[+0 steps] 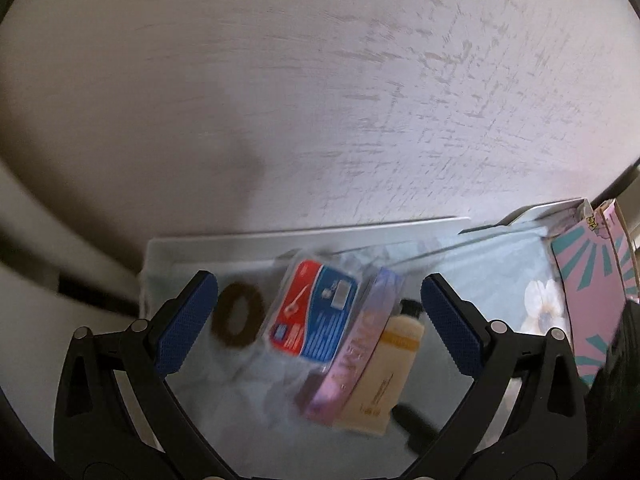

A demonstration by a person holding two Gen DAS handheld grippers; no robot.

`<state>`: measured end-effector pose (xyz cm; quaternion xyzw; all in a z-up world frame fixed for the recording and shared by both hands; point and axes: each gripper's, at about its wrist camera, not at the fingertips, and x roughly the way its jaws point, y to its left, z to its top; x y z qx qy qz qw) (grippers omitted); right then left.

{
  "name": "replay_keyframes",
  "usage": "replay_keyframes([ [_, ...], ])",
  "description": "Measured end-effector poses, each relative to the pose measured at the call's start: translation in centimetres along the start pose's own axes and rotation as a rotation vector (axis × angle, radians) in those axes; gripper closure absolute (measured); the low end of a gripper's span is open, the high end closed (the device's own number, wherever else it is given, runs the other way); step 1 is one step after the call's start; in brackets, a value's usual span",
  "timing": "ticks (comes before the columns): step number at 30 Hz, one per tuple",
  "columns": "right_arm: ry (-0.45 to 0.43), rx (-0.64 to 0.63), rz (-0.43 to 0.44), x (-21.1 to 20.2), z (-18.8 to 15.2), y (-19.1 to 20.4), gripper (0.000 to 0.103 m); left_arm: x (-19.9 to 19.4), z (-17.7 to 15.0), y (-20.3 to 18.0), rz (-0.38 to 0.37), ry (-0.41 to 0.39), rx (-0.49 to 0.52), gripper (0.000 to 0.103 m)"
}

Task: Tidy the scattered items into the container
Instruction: 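Move both tools back over the tray toward the floss pack and cream tube, then grasp the red-blue floss pack with left tool while right tool grasps the cream tube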

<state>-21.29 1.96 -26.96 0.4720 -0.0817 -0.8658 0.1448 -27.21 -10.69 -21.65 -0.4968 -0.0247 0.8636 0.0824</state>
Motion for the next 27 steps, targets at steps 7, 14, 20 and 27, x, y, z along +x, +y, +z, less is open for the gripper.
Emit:
replay_keyframes([
  [7, -0.054, 0.084, -0.079, 1.1, -0.1, 1.4, 0.023, 3.4, 0.1, -0.8, -0.01, 0.029, 0.037, 0.002],
  [14, -0.041, 0.099, -0.125, 2.6, 0.0, 1.7, 0.049, 6.1, -1.0, -0.9, -0.041, 0.088, 0.07, 0.022],
  [20, -0.051, 0.083, -0.115, 2.9, 0.5, 2.0, 0.059, 6.5, -1.7, -1.2, -0.03, 0.069, 0.089, 0.029],
  [27, -0.055, 0.099, -0.09, 2.8, 0.9, 1.2, 0.069, 6.3, -1.6, -0.6, -0.035, 0.06, 0.07, 0.046],
])
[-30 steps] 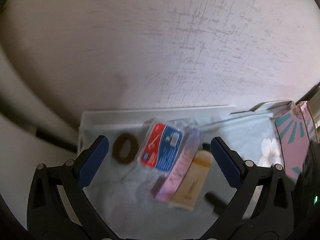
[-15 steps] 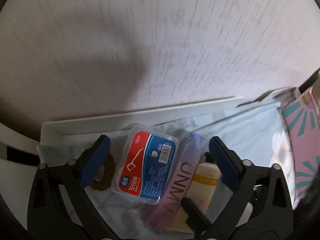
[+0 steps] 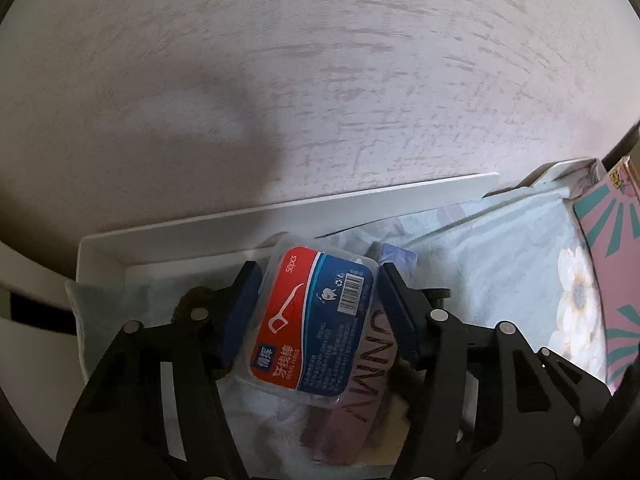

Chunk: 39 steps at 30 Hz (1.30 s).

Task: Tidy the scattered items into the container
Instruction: 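Grasp the red-blue floss pack with left tool while right tool grasps the cream tube, then lift and carry the floss pack and cream tube over the box with both tools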

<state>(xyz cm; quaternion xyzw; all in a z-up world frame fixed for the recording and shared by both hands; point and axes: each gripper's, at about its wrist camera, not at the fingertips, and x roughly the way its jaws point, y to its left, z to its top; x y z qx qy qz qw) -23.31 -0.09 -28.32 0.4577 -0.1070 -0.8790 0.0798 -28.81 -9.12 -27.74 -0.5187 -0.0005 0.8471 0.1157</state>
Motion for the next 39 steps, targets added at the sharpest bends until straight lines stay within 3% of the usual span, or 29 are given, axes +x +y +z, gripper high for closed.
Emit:
replay_keyframes([
  [13, -0.001, 0.061, 0.044, -1.3, 0.9, -3.2, 0.074, -2.1, -0.2, -0.2, -0.011, -0.021, -0.054, 0.048],
  [22, -0.069, 0.057, 0.059, -4.9, 2.7, -4.3, 0.075, -7.6, 0.3, -0.4, -0.007, -0.107, -0.074, 0.048],
  [31, -0.174, 0.024, 0.073, -12.3, 5.2, -5.7, 0.075, -14.4, 0.2, -3.5, -0.017, -0.185, -0.11, 0.048],
  [39, -0.264, -0.037, 0.045, -23.8, 7.6, -9.6, 0.075, -19.1, 0.7, -11.7, -0.041, -0.204, 0.028, 0.048],
])
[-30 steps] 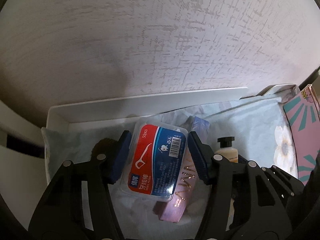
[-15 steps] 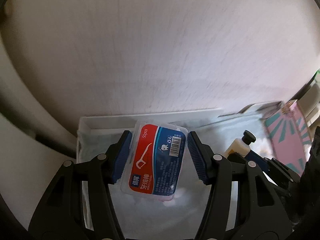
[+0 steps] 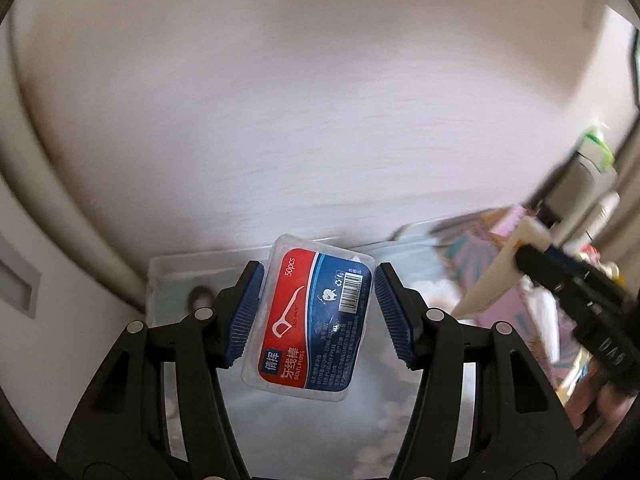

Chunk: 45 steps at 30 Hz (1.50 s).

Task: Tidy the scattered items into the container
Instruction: 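Lift and carry the floss pack and cream tube over the box with both tools, then open left tool to drop the floss pack while right tool releases the tube into the box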

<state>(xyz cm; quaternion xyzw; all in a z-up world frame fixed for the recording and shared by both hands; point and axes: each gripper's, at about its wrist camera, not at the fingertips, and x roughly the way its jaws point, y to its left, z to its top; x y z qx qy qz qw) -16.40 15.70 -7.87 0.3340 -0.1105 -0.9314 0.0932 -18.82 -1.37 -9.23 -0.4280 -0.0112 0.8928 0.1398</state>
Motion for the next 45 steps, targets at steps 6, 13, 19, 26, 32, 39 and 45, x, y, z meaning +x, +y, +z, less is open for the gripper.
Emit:
replay_keyframes([
  [6, 0.004, -0.011, -0.123, -8.7, 0.0, -5.4, 0.075, -0.8, 1.7, -8.5, -0.12, -0.02, 0.12, 0.048],
  [13, 0.063, 0.032, -0.278, -14.2, -2.7, -12.8, 0.075, 2.3, 2.2, -19.4, -0.263, 0.024, 0.244, 0.048],
  [19, 0.145, 0.079, -0.306, -15.6, -6.5, -16.5, 0.075, 6.1, -0.6, -28.1, -0.333, 0.122, 0.363, 0.048],
  [26, 0.222, 0.11, -0.281, -15.0, -9.4, -17.3, 0.075, 10.4, -2.6, -32.5, -0.299, 0.187, 0.396, 0.048],
  [32, 0.273, 0.132, -0.247, -12.6, -10.8, -19.4, 0.075, 11.7, -2.7, -31.8, -0.269, 0.208, 0.37, 0.048],
  [39, 0.284, 0.117, -0.204, -11.6, -10.6, -20.0, 0.07, 10.5, -1.4, -30.1, -0.287, 0.157, 0.276, 0.004],
  [45, 0.167, 0.011, -0.223, -13.7, -8.9, -18.2, 0.045, 7.2, 0.8, -25.0, -0.204, 0.082, 0.201, 0.004],
])
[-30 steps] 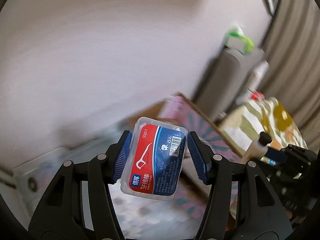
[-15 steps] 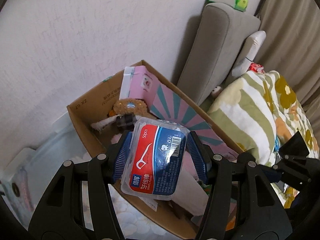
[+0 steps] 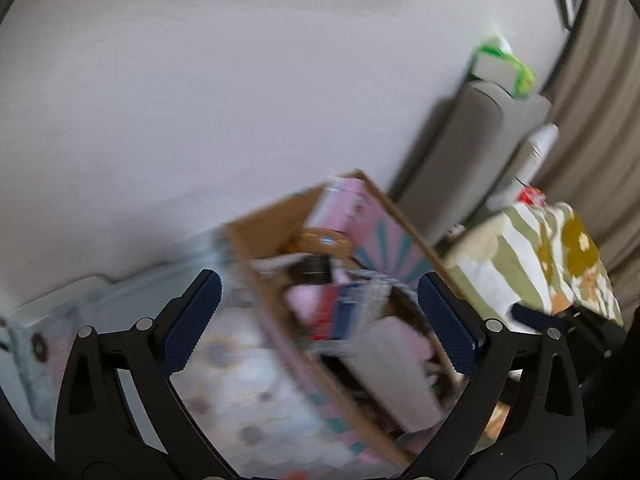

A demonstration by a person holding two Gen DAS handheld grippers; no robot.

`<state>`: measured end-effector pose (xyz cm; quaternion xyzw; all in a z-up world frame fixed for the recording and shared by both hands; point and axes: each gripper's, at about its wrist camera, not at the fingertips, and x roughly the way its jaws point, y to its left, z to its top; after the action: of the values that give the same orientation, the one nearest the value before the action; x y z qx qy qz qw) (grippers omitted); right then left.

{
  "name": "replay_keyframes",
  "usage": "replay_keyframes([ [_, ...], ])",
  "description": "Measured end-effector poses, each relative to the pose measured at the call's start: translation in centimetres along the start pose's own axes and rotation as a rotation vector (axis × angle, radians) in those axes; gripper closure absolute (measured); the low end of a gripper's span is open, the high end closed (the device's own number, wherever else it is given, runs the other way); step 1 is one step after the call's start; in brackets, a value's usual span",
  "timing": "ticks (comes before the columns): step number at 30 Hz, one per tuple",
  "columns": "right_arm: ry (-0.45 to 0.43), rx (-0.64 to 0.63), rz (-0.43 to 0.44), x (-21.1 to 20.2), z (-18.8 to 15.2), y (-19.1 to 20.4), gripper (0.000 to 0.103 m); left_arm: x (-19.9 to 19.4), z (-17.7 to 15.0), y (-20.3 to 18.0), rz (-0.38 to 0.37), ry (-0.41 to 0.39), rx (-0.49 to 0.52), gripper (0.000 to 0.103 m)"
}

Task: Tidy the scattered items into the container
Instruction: 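Open left tool to drop the floss pack while right tool releases the tube into the box, then move both tools back over the tray toward the hair tie and pink tube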

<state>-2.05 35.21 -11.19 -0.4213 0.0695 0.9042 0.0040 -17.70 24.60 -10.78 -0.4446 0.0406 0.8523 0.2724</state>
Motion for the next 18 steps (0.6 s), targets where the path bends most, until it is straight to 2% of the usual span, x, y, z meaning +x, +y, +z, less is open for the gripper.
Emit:
replay_keyframes([
  [4, -0.091, -0.062, 0.014, -1.9, 0.8, 1.9, 0.043, -3.7, -1.0, 4.6, 0.111, -0.045, -0.06, 0.004],
  [10, -0.162, -0.14, 0.057, -3.2, 2.3, 5.6, 0.041, -7.7, -4.2, 10.7, 0.241, -0.041, -0.143, 0.004],
  [15, -0.144, -0.23, 0.159, -2.8, 3.2, 10.0, 0.041, -11.6, -7.7, 16.5, 0.383, -0.019, -0.214, 0.002],
  [18, -0.125, -0.257, 0.219, -2.1, 3.6, 12.9, 0.041, -13.0, -9.4, 19.3, 0.431, 0.004, -0.242, 0.001],
])
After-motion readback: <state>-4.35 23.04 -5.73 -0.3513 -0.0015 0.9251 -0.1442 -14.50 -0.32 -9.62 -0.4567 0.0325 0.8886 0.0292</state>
